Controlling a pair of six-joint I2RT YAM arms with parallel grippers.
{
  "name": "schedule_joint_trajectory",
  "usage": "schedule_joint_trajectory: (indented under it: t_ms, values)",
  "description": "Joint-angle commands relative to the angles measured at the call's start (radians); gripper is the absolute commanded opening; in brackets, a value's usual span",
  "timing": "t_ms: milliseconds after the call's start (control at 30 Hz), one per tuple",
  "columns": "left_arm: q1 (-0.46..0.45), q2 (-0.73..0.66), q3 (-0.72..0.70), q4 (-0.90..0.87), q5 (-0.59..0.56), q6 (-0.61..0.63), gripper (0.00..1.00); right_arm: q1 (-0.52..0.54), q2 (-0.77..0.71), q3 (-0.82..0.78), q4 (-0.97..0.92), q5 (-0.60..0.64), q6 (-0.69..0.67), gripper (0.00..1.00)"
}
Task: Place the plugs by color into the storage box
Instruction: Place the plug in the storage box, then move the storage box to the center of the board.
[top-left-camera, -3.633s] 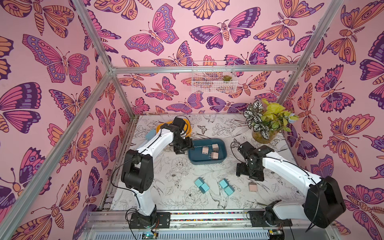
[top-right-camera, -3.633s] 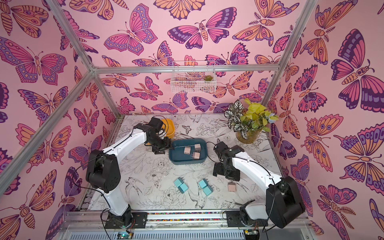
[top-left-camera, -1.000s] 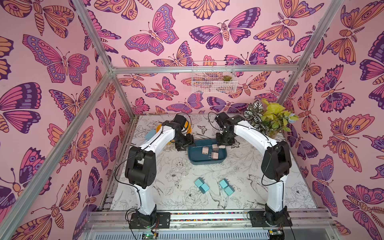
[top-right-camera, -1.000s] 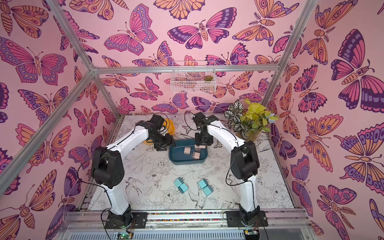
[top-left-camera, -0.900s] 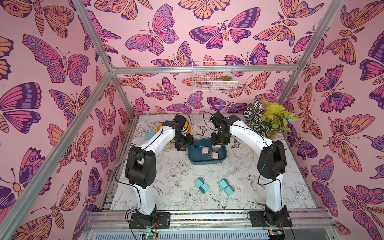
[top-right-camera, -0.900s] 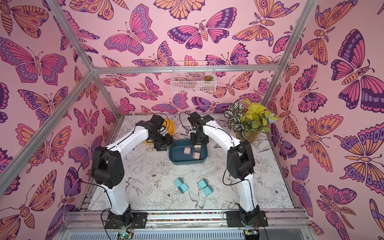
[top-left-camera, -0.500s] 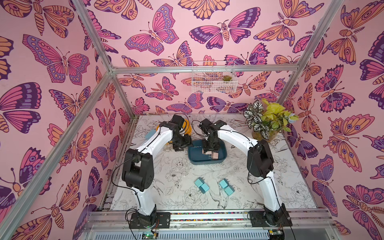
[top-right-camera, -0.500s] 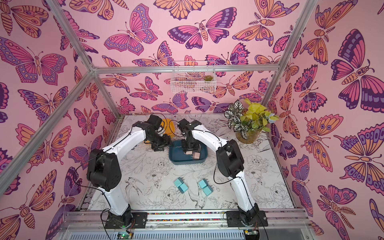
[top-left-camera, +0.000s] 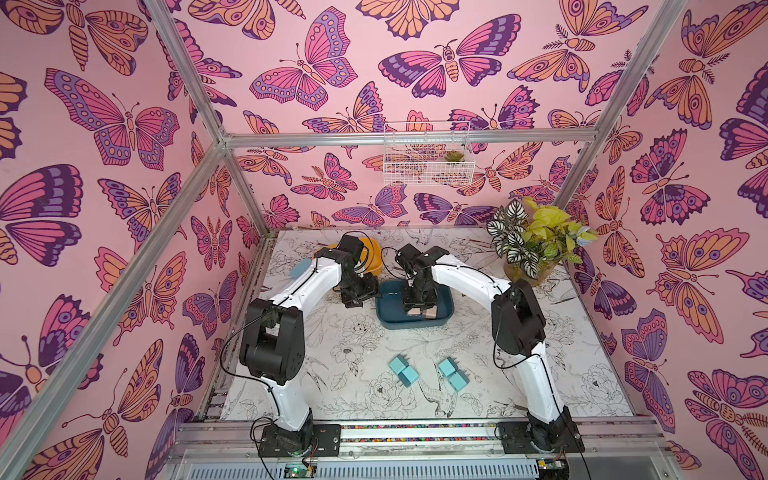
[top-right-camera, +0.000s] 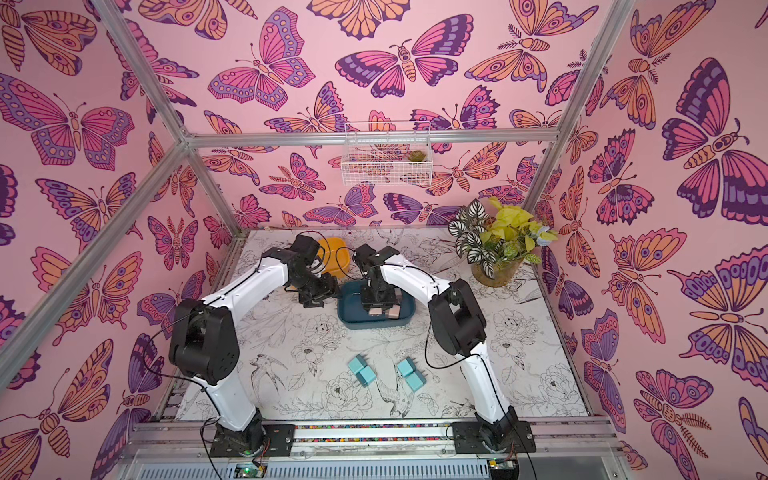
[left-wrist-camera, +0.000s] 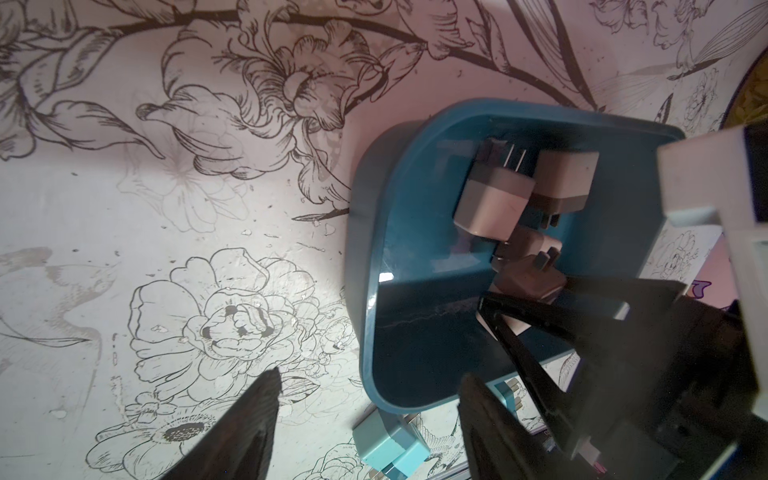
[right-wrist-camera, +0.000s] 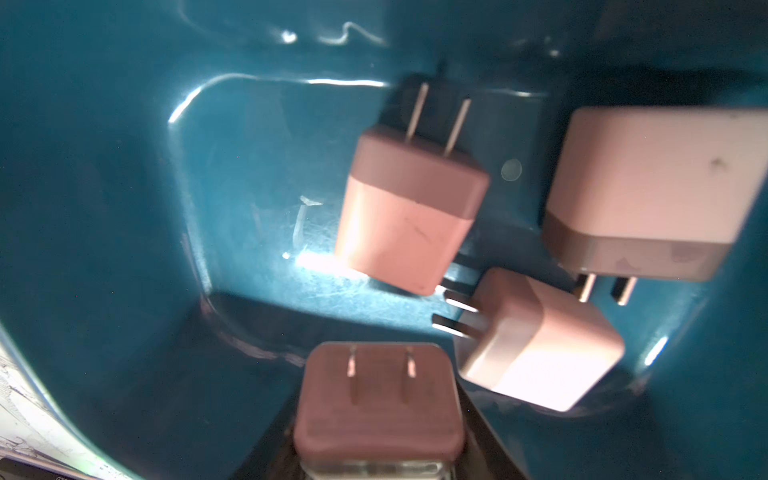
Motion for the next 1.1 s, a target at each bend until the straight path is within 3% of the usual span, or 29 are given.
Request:
schedule_joint_trajectory:
  t_ms: [0,367,567,733,1067]
  values:
    - [0.007,-0.019,-0.011,-0.002,0.006,0.017,0.71,0.017,0.028,-0.007,-0.002,-0.003,-0.002,0.47]
    - [0.021,-0.038,-0.027,-0.001,-0.003,0.020,0.70,0.041,0.062,0.004,-0.016,0.019,-0.040,0.50]
    - [0.026,-0.032,-0.014,0.002,-0.006,0.020,0.70,0.040,0.046,0.011,-0.043,0.047,-0.046,0.76]
    - [0.021,0.011,0.033,0.013,0.009,0.016,0.71,0.026,-0.071,-0.028,-0.049,0.111,-0.044,0.84]
    - [-0.081,0.185,0.149,0.064,0.118,-0.035,0.71,-0.086,-0.446,-0.346,0.011,0.156,0.021,0.85]
